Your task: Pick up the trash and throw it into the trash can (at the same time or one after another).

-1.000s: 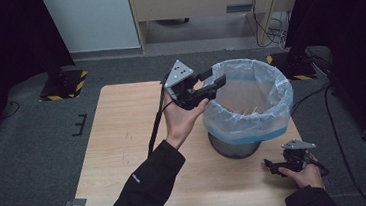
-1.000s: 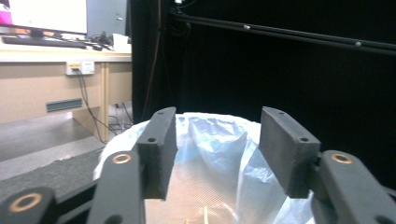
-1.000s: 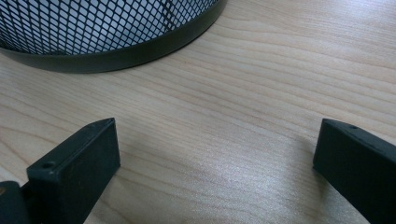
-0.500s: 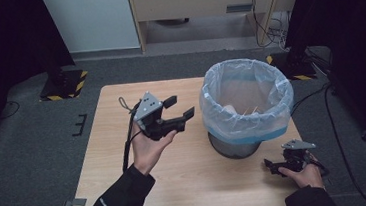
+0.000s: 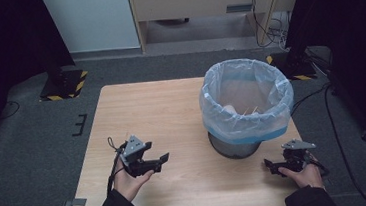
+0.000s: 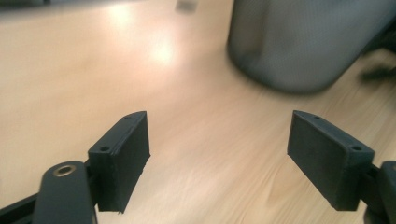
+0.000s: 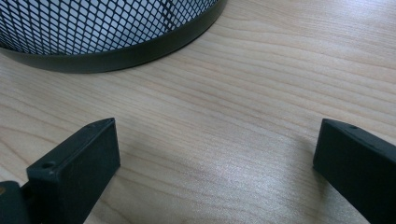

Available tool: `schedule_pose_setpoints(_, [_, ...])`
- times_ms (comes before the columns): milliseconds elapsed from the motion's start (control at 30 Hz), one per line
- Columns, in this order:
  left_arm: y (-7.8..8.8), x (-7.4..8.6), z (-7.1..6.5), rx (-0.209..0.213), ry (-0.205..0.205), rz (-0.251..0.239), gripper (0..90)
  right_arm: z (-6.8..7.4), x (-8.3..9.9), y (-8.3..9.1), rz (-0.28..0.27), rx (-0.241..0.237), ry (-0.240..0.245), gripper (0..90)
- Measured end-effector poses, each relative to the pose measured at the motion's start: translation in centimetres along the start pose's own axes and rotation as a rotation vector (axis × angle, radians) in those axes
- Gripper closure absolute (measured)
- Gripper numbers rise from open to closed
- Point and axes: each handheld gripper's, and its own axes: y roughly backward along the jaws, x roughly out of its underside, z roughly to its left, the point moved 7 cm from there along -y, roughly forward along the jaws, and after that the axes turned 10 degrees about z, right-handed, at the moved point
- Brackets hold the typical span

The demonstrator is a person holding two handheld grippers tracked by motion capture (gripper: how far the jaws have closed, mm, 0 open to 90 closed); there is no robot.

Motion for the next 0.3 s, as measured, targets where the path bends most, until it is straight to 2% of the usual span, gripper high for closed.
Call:
schedule_pose_setpoints(100, [-0.8, 2.6, 1.4, -0.015, 0.018, 0.093, 19.8, 0.0, 0.0, 0.0, 0.0, 0.0, 0.0, 0.7])
schedule_pose_setpoints(167, [-1.0, 4.0, 2.7, -0.051, 0.025, 0.137, 18.7, 0.0, 0.0, 0.0, 0.0, 0.0, 0.001, 0.8])
schedule_pose_setpoints(300, [-0.9, 5.6, 4.4, -0.091, 0.076, 0.177, 18.6, 0.0, 0.0, 0.0, 0.0, 0.0, 0.0, 0.7])
